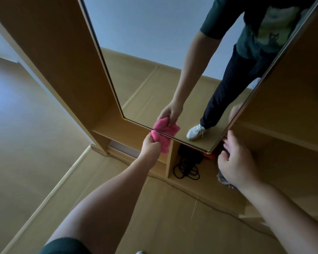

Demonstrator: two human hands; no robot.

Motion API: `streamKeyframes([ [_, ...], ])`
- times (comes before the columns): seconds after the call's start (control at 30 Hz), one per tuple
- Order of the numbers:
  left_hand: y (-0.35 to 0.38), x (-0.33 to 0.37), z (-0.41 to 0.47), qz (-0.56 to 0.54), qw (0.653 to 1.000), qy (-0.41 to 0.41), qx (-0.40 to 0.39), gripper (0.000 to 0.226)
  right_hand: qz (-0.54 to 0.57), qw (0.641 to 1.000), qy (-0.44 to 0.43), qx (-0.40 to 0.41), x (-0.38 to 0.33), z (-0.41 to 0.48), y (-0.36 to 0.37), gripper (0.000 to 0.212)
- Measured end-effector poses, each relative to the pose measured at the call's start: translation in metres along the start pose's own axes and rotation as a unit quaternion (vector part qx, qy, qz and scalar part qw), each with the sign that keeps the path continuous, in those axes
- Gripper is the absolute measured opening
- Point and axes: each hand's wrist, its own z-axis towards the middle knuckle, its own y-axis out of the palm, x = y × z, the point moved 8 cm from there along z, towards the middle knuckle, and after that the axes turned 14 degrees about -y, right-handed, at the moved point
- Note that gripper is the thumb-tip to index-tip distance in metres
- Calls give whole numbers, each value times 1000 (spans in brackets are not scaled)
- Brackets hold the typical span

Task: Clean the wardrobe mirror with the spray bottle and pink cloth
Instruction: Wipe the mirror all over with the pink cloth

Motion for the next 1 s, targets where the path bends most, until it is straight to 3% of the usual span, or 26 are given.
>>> streamKeyframes([
  [0.23, 22, -9, -11, -10, 1000, -4, -5, 48, -4, 1000, -16, -13, -3, 1, -3, 66],
  [0.73, 75, -33, -27, 3, 999, -28, -34, 69, 29, 999, -32, -27, -1, 2, -5, 67],
  [1.0, 97, -40, -41, 11, 997, -41, -57, 62, 37, 998, -30, -39, -3, 2, -4, 66],
])
